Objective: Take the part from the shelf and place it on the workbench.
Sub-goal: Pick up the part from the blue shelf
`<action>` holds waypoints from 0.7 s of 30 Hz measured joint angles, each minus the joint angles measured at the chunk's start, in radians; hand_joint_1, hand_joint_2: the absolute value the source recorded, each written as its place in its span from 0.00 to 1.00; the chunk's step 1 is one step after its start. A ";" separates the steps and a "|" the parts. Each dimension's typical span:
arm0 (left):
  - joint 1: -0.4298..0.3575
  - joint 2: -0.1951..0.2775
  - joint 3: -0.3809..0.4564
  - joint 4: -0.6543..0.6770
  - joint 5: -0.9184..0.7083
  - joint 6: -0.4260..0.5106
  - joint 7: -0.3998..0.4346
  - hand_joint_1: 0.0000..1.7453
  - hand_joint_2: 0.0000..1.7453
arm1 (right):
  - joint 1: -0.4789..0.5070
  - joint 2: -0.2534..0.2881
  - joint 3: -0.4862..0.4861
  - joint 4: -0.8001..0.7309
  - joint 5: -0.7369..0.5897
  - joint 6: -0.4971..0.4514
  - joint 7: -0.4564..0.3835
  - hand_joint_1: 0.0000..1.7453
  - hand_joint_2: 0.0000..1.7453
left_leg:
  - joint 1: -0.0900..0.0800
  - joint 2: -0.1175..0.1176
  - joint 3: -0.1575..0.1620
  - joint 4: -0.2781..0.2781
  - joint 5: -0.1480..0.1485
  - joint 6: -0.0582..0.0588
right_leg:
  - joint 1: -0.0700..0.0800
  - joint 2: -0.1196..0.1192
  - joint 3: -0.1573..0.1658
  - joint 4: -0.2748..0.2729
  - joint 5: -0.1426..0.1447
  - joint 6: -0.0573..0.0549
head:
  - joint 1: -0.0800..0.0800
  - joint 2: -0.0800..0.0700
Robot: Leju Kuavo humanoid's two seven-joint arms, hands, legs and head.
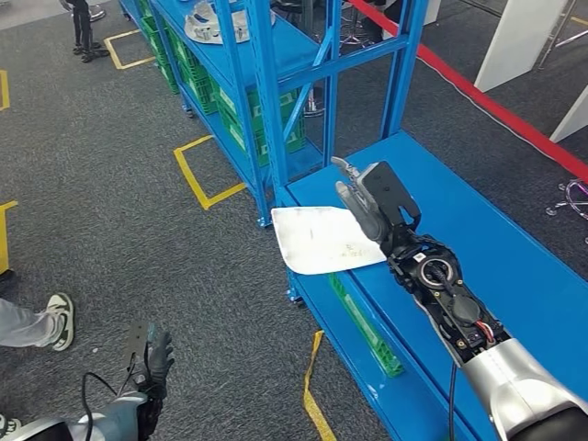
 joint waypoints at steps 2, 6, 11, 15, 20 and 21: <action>0.000 0.000 0.000 0.000 -0.001 0.000 0.000 0.00 0.00 | 0.000 -0.002 0.000 0.000 -0.005 0.006 0.000 0.00 0.00 | 0.001 0.000 0.000 -0.007 0.007 -0.010 | 0.001 0.000 -0.004 0.000 0.003 -0.004 | -0.001 0.000; 0.000 0.000 0.000 0.000 -0.002 0.000 0.000 0.00 0.00 | 0.000 -0.005 0.000 0.000 -0.017 0.028 -0.004 0.00 0.00 | 0.001 0.000 0.000 -0.012 0.011 -0.021 | 0.002 -0.001 -0.007 0.001 0.004 -0.007 | -0.001 0.000; -0.003 0.001 0.000 0.000 -0.009 0.000 0.000 0.00 0.00 | -0.001 -0.011 0.000 -0.003 -0.004 0.034 -0.016 0.00 0.00 | 0.007 -0.001 0.018 -0.046 0.017 -0.013 | -0.001 -0.003 -0.002 -0.013 0.004 0.003 | -0.003 0.000; -0.009 -0.002 0.000 0.000 -0.008 0.000 0.002 0.00 0.00 | -0.005 -0.017 0.002 -0.002 0.023 0.032 -0.026 0.00 0.00 | 0.015 -0.006 0.047 -0.091 0.032 -0.008 | -0.009 -0.005 -0.098 0.187 -0.094 0.020 | 0.007 0.000; -0.009 -0.006 0.000 0.001 -0.007 0.000 0.003 0.00 0.00 | 0.007 -0.022 0.006 0.006 0.044 0.032 -0.035 0.00 0.00 | 0.036 -0.047 0.038 -0.051 0.009 -0.042 | -0.046 0.016 -0.078 0.122 -0.019 0.065 | 0.008 0.000; -0.010 -0.004 0.000 0.001 -0.007 0.000 0.004 0.00 0.00 | 0.006 -0.023 0.007 0.007 0.047 0.032 -0.036 0.00 0.00 | 0.039 -0.056 0.029 -0.031 0.000 -0.054 | -0.051 0.034 -0.052 0.071 -0.001 0.071 | 0.011 0.000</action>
